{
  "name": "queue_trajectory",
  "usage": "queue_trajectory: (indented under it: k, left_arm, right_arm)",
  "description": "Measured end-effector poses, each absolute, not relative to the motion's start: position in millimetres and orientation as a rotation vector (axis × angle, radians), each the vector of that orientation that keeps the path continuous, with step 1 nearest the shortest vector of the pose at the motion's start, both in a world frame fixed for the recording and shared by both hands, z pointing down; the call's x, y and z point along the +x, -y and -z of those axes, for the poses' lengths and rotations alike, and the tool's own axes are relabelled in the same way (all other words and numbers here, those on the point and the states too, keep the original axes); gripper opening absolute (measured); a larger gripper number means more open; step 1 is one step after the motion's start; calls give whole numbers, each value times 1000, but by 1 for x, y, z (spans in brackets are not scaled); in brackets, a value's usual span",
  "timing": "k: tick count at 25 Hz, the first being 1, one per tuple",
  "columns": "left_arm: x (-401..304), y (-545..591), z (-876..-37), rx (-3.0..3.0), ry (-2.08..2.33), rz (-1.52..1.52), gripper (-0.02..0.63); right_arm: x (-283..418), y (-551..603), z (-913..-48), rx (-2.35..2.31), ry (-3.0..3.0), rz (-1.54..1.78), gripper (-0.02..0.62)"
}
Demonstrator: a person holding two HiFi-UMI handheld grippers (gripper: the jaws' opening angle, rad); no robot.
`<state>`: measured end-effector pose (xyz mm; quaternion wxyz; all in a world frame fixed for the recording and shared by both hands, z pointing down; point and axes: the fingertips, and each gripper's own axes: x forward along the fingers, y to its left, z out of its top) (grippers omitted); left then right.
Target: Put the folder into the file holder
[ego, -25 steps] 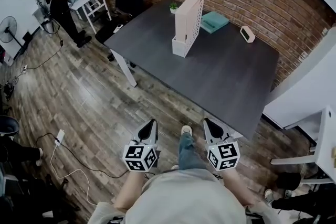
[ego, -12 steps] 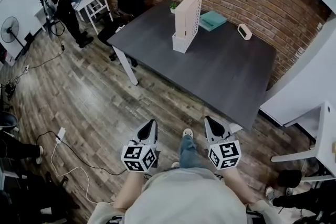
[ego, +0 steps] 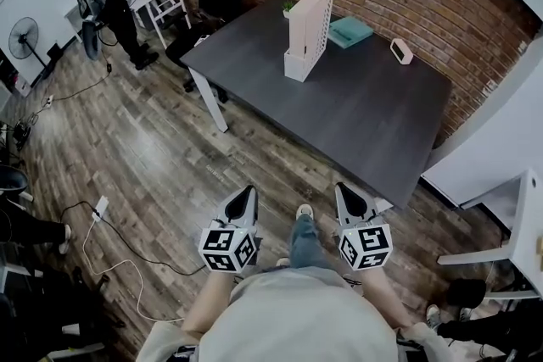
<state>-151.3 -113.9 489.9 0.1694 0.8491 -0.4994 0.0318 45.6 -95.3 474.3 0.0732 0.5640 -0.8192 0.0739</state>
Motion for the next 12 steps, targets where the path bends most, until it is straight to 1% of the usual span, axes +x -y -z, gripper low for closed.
queue_trajectory:
  k: [12]
  left_arm:
    - [-151,115,-492,2414,1421,-91,11]
  right_arm:
    - [42,92,-478,1700,2466,-238,3]
